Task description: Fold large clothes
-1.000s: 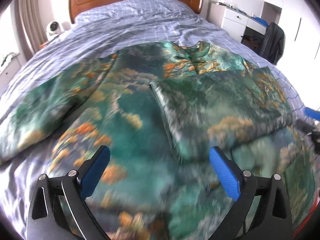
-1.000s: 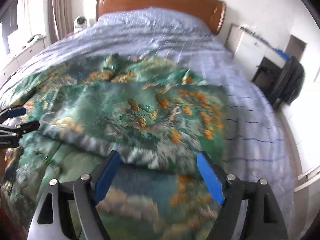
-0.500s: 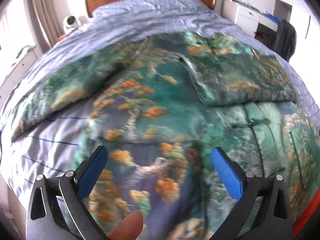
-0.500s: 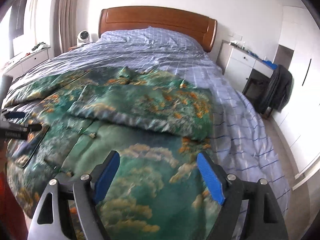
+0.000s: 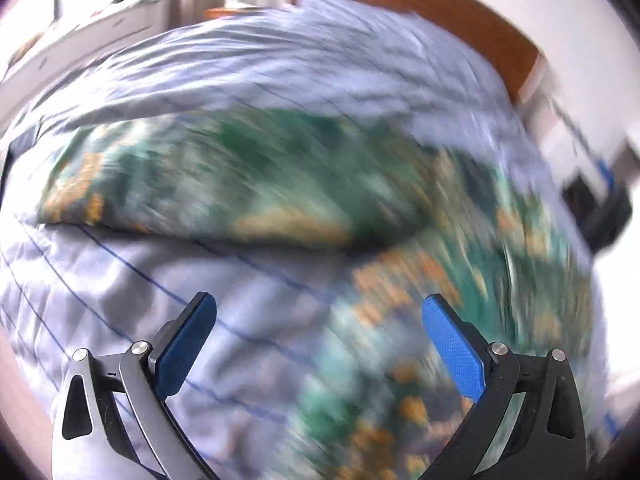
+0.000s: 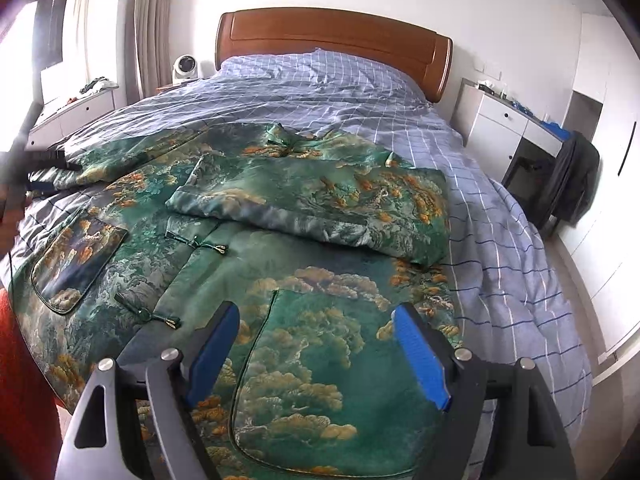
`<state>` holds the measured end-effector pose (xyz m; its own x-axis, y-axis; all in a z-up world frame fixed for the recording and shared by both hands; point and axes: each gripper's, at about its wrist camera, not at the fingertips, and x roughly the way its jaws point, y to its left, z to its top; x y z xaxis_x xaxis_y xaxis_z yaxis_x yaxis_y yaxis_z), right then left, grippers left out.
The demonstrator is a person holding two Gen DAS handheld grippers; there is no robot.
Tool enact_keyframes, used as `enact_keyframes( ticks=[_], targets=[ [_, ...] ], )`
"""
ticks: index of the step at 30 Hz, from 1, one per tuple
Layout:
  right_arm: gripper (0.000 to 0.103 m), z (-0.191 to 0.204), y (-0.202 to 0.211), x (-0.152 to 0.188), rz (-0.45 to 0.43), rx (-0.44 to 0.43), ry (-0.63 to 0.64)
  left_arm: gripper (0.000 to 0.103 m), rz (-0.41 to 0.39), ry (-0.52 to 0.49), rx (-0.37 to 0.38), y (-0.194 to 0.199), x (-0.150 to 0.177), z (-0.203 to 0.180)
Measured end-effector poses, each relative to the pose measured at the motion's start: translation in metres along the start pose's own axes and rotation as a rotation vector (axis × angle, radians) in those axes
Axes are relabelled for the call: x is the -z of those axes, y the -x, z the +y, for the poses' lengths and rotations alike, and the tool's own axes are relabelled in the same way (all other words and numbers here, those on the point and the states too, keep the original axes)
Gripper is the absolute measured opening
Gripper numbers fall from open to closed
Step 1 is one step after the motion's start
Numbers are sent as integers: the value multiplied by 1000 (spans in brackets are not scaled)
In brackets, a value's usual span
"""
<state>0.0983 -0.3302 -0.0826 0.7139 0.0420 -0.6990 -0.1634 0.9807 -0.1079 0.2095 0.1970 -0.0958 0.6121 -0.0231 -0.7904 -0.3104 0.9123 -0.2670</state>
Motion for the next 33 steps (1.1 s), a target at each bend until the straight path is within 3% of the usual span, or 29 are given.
enact_keyframes(
  ticks=[3,6,10,13,14,15,16,17,18,21,25,30,33],
  targets=[
    [82,2,0,0,3,6,8,103,-36,217,12,-12,-25,62],
    [82,7,-2,-2,12,-11,11,102,-29,421,-39,-37,-32,124],
    [82,19,-2,-7,15,-29,47,102,-31,531,-98,-56,-36,166],
    [82,27,0,-12,11,-50,62,101,-90,590,-116,-52,-39,179],
    [82,30,0,-13,9,-54,65,93,-108,592,-134,-49,-39,181],
    [82,33,0,-14,7,-60,69,72,-121,581,-146,-47,-40,179],
    [82,36,0,-15,7,-67,73,60,-115,562,-160,-47,-42,178],
    [82,39,0,-15,9,-73,77,35,-102,537,-179,-48,-43,176],
    [82,42,0,-15,9,-80,81,18,-96,515,-187,-49,-43,174],
    [82,48,0,-14,9,-97,92,10,-107,428,-215,-42,-52,161],
    [82,48,2,-12,6,-121,74,9,-191,232,-285,-12,-68,114],
    [82,36,2,-10,2,-121,16,9,-324,-104,-294,29,-78,12],
    [82,24,4,-10,-9,-106,-22,9,-392,-327,-243,51,-63,-67]
  ],
)
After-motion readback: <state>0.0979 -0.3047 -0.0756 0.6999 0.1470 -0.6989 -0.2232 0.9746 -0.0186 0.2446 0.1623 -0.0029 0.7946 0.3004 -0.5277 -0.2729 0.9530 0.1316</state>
